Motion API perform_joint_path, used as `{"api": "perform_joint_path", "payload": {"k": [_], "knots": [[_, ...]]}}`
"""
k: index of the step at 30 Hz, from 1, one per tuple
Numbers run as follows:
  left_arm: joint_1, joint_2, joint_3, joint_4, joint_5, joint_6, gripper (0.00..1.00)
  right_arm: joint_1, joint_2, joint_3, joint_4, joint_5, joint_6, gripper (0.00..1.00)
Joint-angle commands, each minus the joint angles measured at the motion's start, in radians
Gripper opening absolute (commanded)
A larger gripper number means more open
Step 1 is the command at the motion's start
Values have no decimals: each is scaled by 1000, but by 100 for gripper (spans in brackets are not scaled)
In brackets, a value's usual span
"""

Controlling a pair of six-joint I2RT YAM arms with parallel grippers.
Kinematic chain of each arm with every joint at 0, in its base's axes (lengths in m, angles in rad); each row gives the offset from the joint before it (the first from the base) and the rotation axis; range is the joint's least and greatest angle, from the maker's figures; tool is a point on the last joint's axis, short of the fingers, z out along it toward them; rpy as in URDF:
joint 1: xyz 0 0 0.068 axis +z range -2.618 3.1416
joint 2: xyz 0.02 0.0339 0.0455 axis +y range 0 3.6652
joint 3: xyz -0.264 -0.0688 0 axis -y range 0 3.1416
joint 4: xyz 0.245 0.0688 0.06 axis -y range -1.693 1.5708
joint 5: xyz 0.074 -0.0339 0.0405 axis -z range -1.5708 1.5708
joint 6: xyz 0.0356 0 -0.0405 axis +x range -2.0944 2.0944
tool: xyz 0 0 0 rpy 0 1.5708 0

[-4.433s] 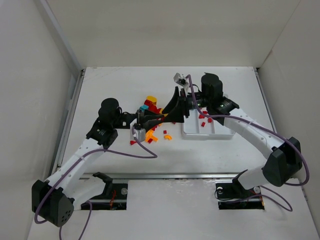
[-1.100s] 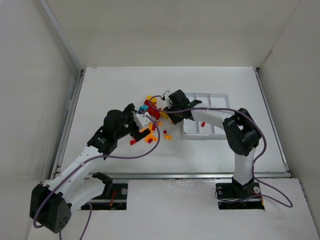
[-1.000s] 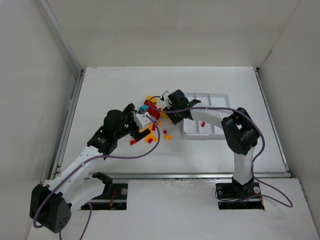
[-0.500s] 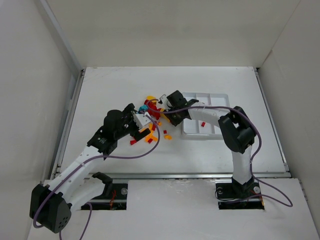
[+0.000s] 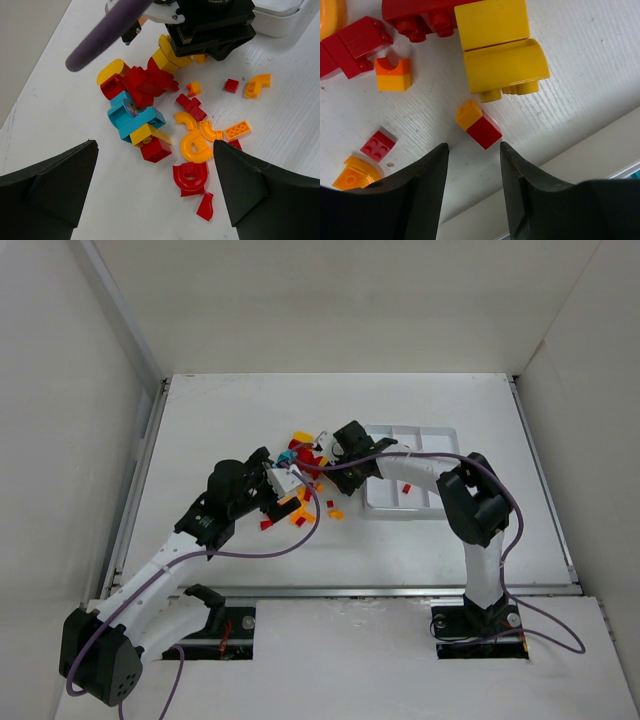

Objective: Sort the legos into containers by color

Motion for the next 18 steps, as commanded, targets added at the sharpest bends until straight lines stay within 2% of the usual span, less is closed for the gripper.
{"api": "perform_joint_path", "payload": {"k": [1, 8, 16, 18], "knots": [[-6, -22, -9, 38, -2, 10, 100, 0, -15, 54, -19, -29, -107, 51], [-6, -22, 0, 38, -2, 19, 100, 0, 30, 119, -71, -66, -202, 51], [-6, -22, 0, 38, -12, 19, 100, 0, 68, 119, -99, -87, -221, 51], [-6, -22, 0, 38, -12, 19, 100, 0, 68, 119, -109, -98, -221, 49]]}}
